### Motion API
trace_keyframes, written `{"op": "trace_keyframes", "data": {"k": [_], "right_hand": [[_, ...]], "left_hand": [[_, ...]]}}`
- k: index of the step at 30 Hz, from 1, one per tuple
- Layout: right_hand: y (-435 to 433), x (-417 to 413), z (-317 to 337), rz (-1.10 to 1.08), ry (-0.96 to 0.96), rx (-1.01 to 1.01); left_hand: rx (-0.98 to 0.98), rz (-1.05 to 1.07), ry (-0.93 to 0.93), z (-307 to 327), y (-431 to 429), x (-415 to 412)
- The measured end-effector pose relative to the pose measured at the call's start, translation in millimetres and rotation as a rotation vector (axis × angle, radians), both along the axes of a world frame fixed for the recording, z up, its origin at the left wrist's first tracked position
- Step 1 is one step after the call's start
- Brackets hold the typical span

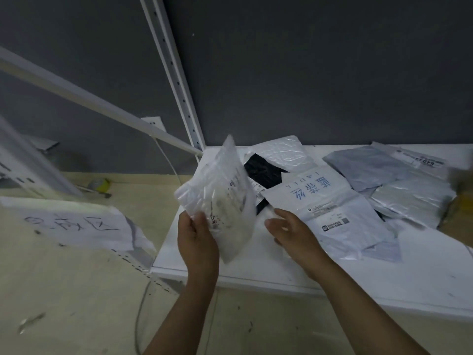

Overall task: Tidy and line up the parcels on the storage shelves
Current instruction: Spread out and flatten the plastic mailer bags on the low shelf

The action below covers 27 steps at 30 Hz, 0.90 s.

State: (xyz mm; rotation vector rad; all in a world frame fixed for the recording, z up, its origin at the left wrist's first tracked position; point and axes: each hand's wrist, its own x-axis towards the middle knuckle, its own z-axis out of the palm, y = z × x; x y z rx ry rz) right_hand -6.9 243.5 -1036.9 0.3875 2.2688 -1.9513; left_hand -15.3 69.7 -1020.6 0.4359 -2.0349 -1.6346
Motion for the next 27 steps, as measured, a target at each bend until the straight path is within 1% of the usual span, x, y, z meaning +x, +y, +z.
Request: {"op": "trace_keyframes", "data": {"k": [2,4,5,7,8,9,10,12,14,15,18,20,21,25,27], "right_hand": [[-4.8,3.1,0.4,-0.028,-0.152,-0.303],[-9.4,4.2,2.0,-0.059,-0.222,-0.559],[-9.8,3.1,1.6,-0.100,-0.210,-0.640],[-8.1,0.0,0.7,-0.206,-0.122,-0.654],[-6.3,-1.4,-0.1,-0.241,-0.081,-0.608],[-3.6,-2.7,-2.8,-0.246,-0.051,-0.527],[-0.9,-3.0,-5.6,-0.221,-0.027,-0.422],[2.4,-0.6,-9.7,-0.147,0.007,-0.260],[0.8,4.3,-10.5,-0.082,0.050,-0.187],[-1.1,6.5,-10.7,-0.052,0.075,-0.158],[-8.3,9.0,-13.5,0.012,0.127,-0.048],[-16.6,7.8,-16.9,0.029,0.143,0.050],[-21.8,7.8,-18.8,0.042,0.164,0.101],[-44.9,9.5,-32.1,0.159,0.254,0.301],[-52.8,6.6,-39.8,0.201,0.268,0.380]], "left_hand": [[0.112,-0.064,-0.002,-4.0,-2.9,2.4],[0.218,-0.165,0.006,-8.6,-5.6,6.7],[0.286,-0.235,0.005,-10.3,-5.7,8.7],[0.438,-0.374,-0.034,-13.5,-7.4,10.7],[0.486,-0.418,-0.063,-15.8,-9.4,10.7],[0.492,-0.428,-0.093,-19.4,-13.4,9.1],[0.475,-0.416,-0.122,-24.9,-19.3,6.1],[0.416,-0.319,-0.195,-28.4,-29.5,1.9],[0.297,-0.191,-0.296,-32.7,-40.6,-2.5],[0.200,-0.159,-0.325,-33.3,-44.6,-1.9],[-0.067,-0.182,-0.377,-40.2,-52.2,3.9],[-0.214,-0.130,-0.415,-45.7,-56.5,9.4],[-0.252,-0.101,-0.433,-48.9,-59.1,12.5],[-0.236,-0.013,-0.461,-61.2,-74.8,22.3],[-0.293,-0.041,-0.467,-67.2,-82.8,24.1]]}}
